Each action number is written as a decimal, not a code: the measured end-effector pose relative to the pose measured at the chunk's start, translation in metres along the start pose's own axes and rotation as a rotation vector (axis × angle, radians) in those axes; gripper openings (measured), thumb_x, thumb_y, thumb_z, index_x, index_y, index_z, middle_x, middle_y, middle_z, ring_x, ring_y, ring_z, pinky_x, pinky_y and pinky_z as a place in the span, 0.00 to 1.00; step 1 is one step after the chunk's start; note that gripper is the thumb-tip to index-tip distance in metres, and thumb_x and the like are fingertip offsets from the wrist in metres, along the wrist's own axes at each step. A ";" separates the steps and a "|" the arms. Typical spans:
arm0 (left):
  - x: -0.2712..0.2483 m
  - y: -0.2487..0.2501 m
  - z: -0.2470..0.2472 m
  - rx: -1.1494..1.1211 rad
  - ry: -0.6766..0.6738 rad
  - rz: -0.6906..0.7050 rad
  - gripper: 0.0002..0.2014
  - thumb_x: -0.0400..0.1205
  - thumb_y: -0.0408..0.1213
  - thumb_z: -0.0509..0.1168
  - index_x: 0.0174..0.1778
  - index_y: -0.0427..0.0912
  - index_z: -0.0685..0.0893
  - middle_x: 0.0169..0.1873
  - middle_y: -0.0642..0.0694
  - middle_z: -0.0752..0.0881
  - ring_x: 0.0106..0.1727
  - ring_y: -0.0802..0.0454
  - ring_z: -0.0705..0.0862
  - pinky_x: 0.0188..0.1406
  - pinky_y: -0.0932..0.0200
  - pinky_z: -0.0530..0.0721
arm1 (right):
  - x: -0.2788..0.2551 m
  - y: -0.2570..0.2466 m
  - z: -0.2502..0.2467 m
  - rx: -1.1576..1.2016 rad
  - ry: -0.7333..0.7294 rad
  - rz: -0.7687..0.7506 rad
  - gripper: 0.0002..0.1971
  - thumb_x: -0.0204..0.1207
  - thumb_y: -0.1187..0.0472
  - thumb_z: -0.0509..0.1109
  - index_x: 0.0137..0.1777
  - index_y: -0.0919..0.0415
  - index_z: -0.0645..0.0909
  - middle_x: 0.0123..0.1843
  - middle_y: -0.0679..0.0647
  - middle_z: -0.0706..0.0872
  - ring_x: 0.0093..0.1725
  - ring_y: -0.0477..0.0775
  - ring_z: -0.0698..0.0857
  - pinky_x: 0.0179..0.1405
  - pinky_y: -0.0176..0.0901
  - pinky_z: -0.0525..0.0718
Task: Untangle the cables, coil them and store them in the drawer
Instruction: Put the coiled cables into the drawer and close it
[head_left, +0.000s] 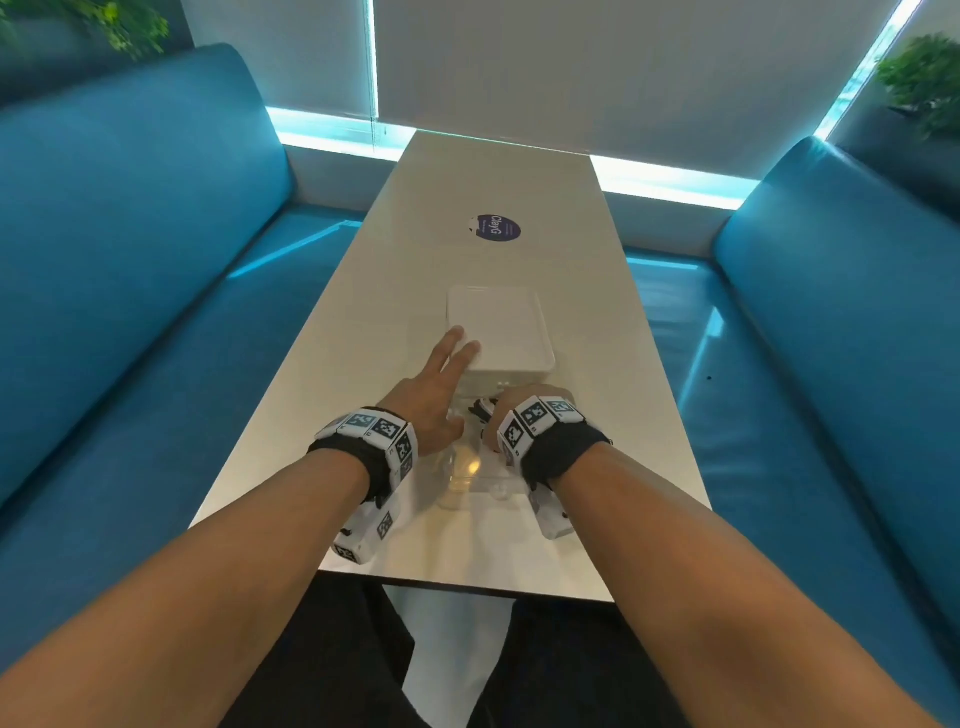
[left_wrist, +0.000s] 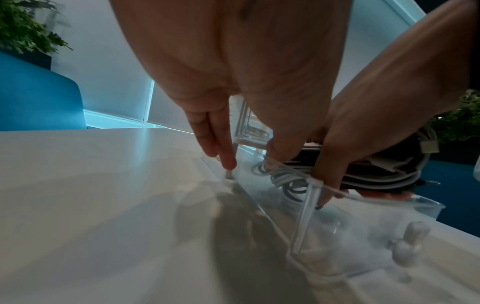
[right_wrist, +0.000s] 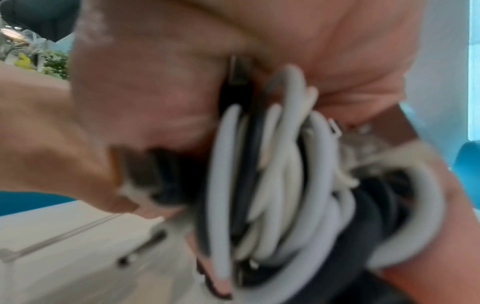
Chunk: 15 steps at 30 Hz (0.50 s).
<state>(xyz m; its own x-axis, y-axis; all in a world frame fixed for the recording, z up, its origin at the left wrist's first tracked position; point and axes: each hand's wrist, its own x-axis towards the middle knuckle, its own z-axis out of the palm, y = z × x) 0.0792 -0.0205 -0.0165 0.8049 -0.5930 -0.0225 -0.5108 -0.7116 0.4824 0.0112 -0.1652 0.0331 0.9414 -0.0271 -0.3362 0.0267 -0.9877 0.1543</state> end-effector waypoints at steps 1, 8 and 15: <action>0.000 0.001 0.000 0.001 -0.003 -0.006 0.52 0.76 0.36 0.73 0.85 0.63 0.43 0.81 0.69 0.30 0.49 0.43 0.88 0.50 0.45 0.88 | 0.002 -0.001 0.002 0.031 0.030 0.024 0.12 0.84 0.56 0.62 0.62 0.54 0.83 0.55 0.52 0.87 0.55 0.58 0.86 0.56 0.50 0.85; 0.002 0.000 0.004 -0.025 0.005 0.001 0.52 0.74 0.35 0.72 0.85 0.61 0.44 0.82 0.68 0.30 0.44 0.40 0.87 0.44 0.43 0.89 | 0.019 -0.011 0.017 0.152 0.191 0.215 0.15 0.80 0.43 0.65 0.57 0.51 0.83 0.53 0.50 0.89 0.55 0.54 0.88 0.44 0.43 0.75; 0.001 0.004 0.006 -0.052 0.016 -0.006 0.53 0.74 0.37 0.75 0.86 0.60 0.45 0.82 0.68 0.30 0.49 0.40 0.87 0.47 0.44 0.89 | 0.020 -0.021 0.022 0.260 0.194 0.276 0.15 0.80 0.48 0.66 0.58 0.56 0.82 0.54 0.53 0.88 0.55 0.56 0.88 0.45 0.45 0.76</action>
<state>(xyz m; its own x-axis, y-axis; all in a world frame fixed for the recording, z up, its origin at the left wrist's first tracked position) 0.0758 -0.0262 -0.0193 0.8130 -0.5822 -0.0119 -0.4895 -0.6943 0.5276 0.0218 -0.1482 0.0024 0.9480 -0.2905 -0.1300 -0.2971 -0.9542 -0.0342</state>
